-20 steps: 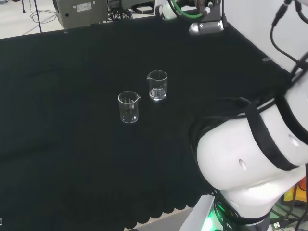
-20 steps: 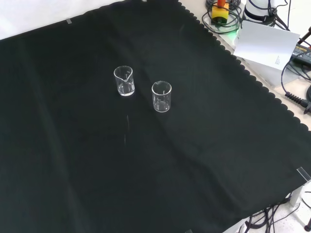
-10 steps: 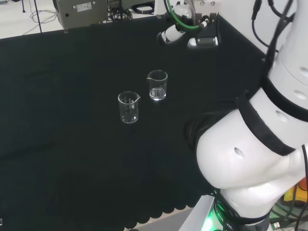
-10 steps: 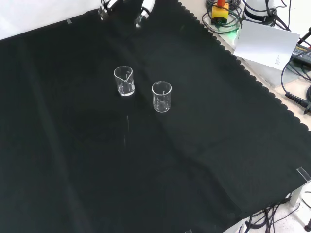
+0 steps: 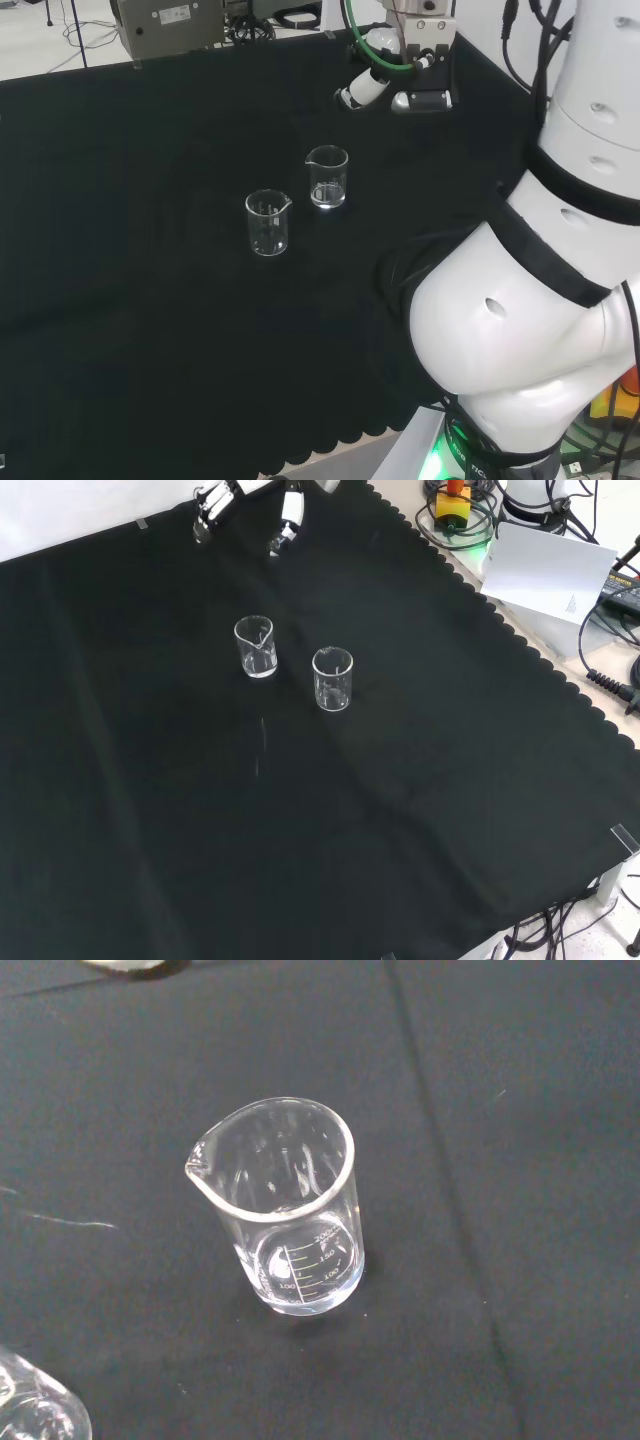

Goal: Pick up the beaker on the right.

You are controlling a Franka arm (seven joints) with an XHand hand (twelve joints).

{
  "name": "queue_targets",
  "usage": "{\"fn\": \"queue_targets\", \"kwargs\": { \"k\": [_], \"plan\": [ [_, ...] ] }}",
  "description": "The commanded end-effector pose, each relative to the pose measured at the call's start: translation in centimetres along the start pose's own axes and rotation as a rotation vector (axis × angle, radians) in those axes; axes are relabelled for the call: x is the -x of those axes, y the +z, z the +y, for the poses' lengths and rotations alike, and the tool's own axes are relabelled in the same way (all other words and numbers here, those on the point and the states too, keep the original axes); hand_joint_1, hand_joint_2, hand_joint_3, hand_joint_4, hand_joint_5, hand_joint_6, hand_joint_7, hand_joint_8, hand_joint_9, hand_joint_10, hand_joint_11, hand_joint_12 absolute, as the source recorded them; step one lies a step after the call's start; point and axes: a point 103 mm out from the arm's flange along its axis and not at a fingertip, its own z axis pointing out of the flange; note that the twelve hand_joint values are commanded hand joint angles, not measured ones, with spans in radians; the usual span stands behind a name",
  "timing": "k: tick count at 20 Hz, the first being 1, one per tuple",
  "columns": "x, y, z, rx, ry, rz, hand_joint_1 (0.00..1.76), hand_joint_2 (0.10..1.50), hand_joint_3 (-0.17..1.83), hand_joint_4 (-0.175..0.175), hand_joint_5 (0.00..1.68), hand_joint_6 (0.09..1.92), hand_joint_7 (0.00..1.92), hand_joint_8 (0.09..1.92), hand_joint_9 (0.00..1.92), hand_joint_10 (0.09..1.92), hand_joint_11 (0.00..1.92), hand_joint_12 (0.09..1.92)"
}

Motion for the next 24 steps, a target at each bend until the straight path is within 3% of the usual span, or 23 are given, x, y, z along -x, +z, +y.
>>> {"fn": "queue_targets", "kwargs": {
  "k": [1,8,13,17,24],
  "plan": [
    [1.5,4.7,3.4,-0.027,-0.071,0.063,0.76,0.66,0.56,-0.011,0.35,0.09,0.2,0.63,0.32,0.67,0.04,1.42],
    [2.3,7.0,4.0,-0.045,-0.098,0.095,0.78,0.62,0.6,-0.013,0.37,0.09,0.23,0.62,0.34,0.67,0.05,1.42],
    [2.7,9.1,4.1,-0.031,-0.151,0.166,0.78,0.61,0.6,-0.014,0.37,0.09,0.23,0.63,0.34,0.67,0.05,1.42],
    [2.8,10.7,4.7,-0.078,-0.193,0.22,0.77,0.59,0.61,-0.014,0.38,0.09,0.24,0.63,0.35,0.66,0.01,1.43],
    [3.6,12.6,6.0,-0.078,-0.268,0.289,0.78,0.56,0.6,-0.012,0.36,0.09,0.23,0.63,0.32,0.65,0.0,1.39]
  ]
}}
